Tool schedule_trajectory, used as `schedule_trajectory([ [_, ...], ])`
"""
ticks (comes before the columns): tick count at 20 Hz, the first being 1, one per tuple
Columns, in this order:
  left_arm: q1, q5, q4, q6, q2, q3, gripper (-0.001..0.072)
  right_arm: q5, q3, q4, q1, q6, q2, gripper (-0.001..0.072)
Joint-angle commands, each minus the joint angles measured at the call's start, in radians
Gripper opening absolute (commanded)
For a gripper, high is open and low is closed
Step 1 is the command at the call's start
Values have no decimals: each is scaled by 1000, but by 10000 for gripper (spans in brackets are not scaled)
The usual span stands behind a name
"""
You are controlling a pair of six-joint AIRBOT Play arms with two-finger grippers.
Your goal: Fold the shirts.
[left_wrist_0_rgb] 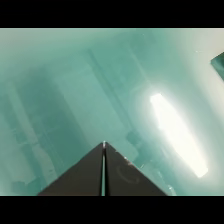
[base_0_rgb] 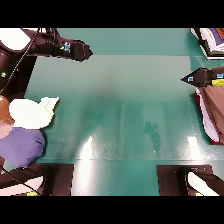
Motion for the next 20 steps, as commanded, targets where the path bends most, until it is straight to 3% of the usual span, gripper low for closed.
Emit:
schedule_trajectory([
  [1,0,1,0,0,0,0,22,0,1,1,2,-1,0,19],
  [16,2,14,-18,8,1,0,22,0,1,2,2,0,0,19],
  [20,140,-261,127,-11,55,-1,22,2,1,2,2,2,0,19],
])
